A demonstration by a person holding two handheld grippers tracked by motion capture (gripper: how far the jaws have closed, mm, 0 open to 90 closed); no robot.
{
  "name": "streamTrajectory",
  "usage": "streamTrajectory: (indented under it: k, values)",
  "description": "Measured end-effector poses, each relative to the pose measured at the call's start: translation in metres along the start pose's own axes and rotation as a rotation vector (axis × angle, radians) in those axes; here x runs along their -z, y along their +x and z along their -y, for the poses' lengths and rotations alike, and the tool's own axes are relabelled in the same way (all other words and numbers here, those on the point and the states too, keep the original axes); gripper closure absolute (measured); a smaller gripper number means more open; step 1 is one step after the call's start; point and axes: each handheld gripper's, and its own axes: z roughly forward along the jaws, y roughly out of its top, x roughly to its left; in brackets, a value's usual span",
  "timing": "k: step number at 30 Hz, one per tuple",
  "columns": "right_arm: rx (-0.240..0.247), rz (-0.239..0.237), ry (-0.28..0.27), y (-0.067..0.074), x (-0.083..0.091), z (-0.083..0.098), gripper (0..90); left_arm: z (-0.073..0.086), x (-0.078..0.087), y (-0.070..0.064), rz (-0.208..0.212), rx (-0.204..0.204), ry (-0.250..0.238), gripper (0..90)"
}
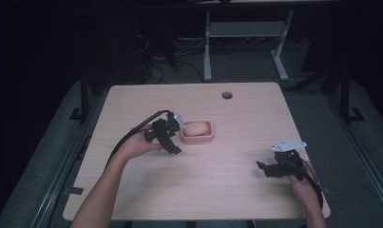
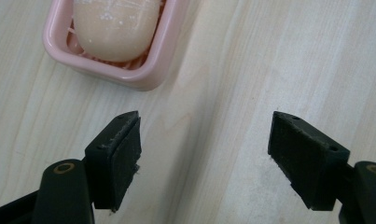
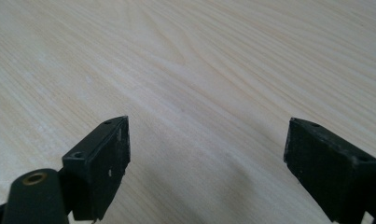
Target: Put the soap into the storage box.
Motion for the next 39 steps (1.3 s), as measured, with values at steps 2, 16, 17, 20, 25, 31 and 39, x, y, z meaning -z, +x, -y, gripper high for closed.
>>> streamTrajectory:
  k: [2,16,17,20,25,31,39]
  values:
    - [0.0,-0.001,0.003,0.0,0.0,0.0,13.8,0.002,0.0,-0.001,0.0,0.002,-0.001,25.4]
    - [0.001,-0.001,0.0,0.003,0.0,-0.002,13.9,0.016,-0.001,-0.011,-0.003,0.012,0.005,25.5]
    - [0.004,-0.001,0.001,0.003,0.0,-0.002,13.9,0.016,-0.001,-0.011,-0.003,0.012,0.005,25.5]
    - [0.004,-0.002,0.002,0.003,0.0,-0.002,13.9,0.019,0.0,-0.015,-0.008,0.01,0.011,25.5]
    - [0.006,0.002,0.0,0.003,0.0,-0.002,13.9,0.024,0.001,-0.019,-0.01,0.011,0.004,25.5]
    - [0.011,0.004,0.007,0.004,0.0,-0.003,13.9,0.03,0.0,-0.022,-0.008,0.014,0.004,25.5]
    - [0.011,0.005,0.01,0.005,-0.001,-0.003,13.9,0.041,0.003,-0.026,-0.007,0.026,-0.004,25.3]
